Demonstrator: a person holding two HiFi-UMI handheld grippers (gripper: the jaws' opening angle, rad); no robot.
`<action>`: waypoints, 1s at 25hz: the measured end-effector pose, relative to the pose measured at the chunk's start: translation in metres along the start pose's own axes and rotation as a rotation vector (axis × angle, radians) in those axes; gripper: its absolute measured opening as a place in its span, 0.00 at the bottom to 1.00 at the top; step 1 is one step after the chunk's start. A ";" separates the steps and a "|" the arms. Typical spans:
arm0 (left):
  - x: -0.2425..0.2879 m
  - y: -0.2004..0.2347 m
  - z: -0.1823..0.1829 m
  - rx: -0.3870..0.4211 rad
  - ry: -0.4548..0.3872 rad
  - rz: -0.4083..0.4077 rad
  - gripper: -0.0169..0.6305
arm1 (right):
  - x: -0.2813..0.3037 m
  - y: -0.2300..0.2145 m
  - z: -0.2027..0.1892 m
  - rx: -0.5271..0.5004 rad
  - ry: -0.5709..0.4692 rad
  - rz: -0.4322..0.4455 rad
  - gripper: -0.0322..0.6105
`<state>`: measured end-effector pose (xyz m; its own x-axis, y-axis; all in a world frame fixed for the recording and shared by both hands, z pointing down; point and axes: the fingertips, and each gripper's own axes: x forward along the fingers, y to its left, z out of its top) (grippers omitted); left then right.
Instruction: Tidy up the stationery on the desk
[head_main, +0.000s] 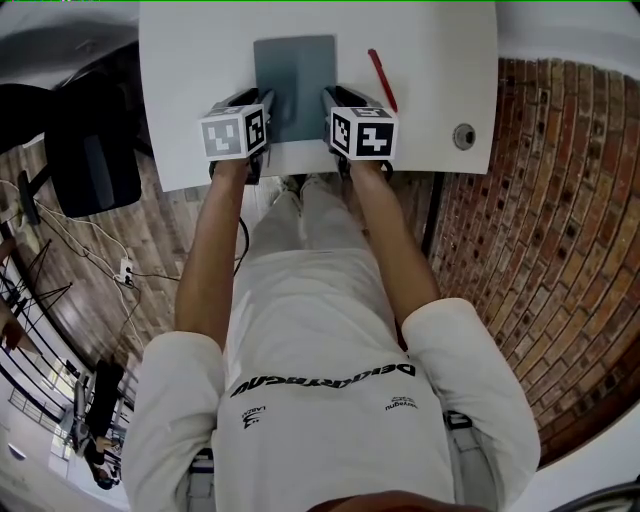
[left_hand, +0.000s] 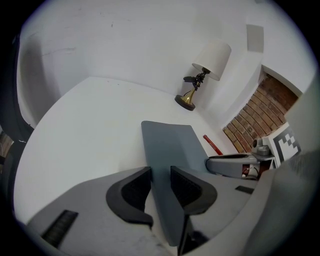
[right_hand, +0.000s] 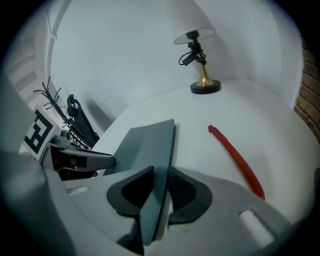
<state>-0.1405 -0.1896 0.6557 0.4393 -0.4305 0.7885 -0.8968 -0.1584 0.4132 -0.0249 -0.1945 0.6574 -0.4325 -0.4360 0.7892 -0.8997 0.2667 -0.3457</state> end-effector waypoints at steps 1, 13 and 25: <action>0.001 0.000 0.000 0.001 0.000 -0.002 0.22 | 0.000 0.000 0.000 -0.001 0.000 0.001 0.17; 0.001 0.001 0.000 0.009 -0.012 -0.002 0.21 | 0.000 0.001 0.000 -0.004 0.006 -0.008 0.17; -0.016 0.001 0.011 0.034 -0.099 0.033 0.19 | -0.028 -0.017 0.021 -0.083 -0.103 -0.073 0.17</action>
<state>-0.1487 -0.1930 0.6388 0.4032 -0.5214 0.7521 -0.9129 -0.1716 0.3704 0.0015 -0.2046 0.6308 -0.3742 -0.5413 0.7530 -0.9225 0.2998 -0.2430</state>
